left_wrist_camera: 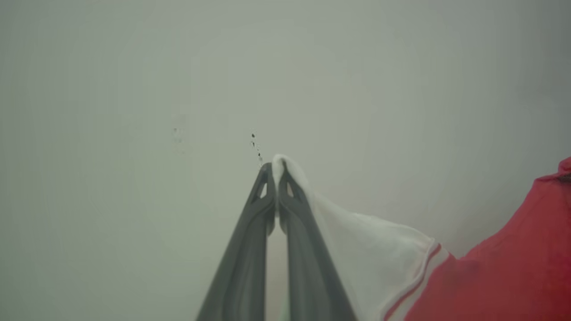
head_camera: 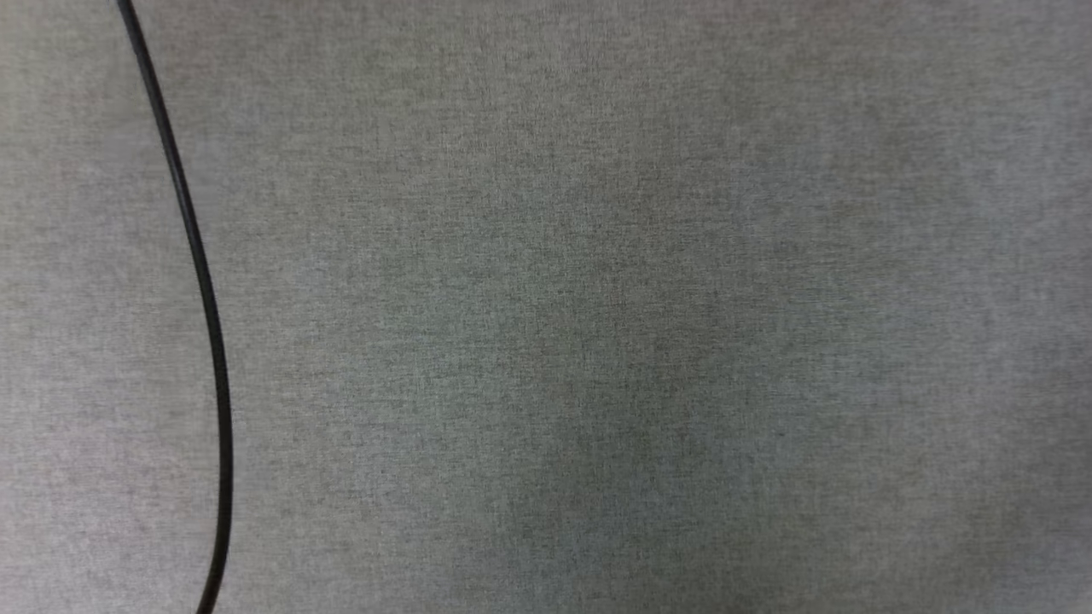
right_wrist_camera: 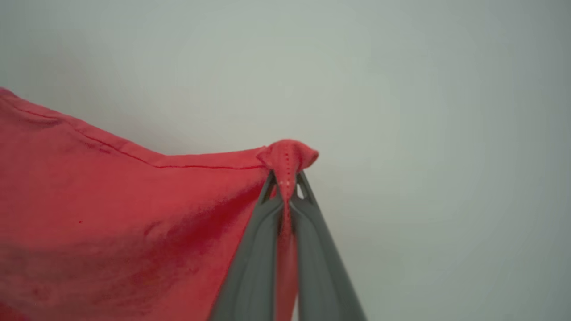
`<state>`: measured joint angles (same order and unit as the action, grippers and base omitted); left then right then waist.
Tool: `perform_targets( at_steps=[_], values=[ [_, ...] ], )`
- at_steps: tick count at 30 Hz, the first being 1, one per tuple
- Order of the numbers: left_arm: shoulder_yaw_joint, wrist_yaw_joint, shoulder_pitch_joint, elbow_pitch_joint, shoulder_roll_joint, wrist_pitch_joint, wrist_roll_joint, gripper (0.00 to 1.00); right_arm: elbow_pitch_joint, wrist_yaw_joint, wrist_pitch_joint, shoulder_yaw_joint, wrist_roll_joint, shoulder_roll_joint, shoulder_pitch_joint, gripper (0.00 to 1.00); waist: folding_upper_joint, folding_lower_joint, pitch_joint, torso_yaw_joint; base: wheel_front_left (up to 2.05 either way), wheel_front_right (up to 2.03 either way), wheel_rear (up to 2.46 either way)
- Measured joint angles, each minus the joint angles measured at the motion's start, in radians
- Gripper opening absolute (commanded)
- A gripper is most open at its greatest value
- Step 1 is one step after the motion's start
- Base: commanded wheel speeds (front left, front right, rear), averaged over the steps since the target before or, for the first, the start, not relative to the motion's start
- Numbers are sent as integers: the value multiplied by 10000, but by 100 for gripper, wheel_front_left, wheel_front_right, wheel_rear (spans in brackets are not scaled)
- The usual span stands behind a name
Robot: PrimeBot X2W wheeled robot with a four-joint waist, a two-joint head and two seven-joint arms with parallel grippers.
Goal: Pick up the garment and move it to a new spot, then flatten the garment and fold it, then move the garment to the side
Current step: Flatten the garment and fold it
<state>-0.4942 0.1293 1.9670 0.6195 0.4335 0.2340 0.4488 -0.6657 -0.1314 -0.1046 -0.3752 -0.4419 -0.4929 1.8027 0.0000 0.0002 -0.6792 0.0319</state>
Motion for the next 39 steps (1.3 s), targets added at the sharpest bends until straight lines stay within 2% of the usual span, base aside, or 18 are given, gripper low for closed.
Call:
perform_targets(
  at_steps=[4, 10, 17, 20, 30, 35, 39],
  values=[
    [-236, 0, -606, 238, 71, 173, 299, 0, -414, 0, 416, -497, -464, 46, -172, 0, 0, 0, -260, -74, 0, 0, 0],
    [-464, 0, -1992, 98, 393, 261, 663, 0, -704, 0, 1072, -1434, -1298, 150, -1270, 0, 0, -1, -172, -148, 0, 0, 0],
    [-167, -10, -4537, -1404, 825, 268, 986, 0, -299, 0, 1609, -2485, -2316, -176, -2980, 0, 0, -1, 262, -210, 0, 0, 0],
    [2, -182, -5950, -2197, 959, 278, 1014, 0, 29, 0, 1839, -2859, -2744, -368, -3928, 0, 0, -1, 540, -232, 0, 0, 0],
    [834, -1317, -11273, -5028, 989, 290, 1016, 0, 1083, 0, 2199, -3850, -3751, -1091, -7101, 0, 1, -3, 1865, -269, 0, 0, 0],
    [1114, -1607, -13616, -5670, 880, 290, 989, 0, 1517, 0, 2280, -4075, -4144, -1450, -8478, 0, 1, -4, 2637, -306, 0, 0, 0],
    [1139, -1561, -15331, -5657, 715, 288, 986, 0, 1816, 0, 2462, -4155, -4337, -1753, -9692, 0, 1, -5, 3307, -378, 0, 0, 0]
  ],
)
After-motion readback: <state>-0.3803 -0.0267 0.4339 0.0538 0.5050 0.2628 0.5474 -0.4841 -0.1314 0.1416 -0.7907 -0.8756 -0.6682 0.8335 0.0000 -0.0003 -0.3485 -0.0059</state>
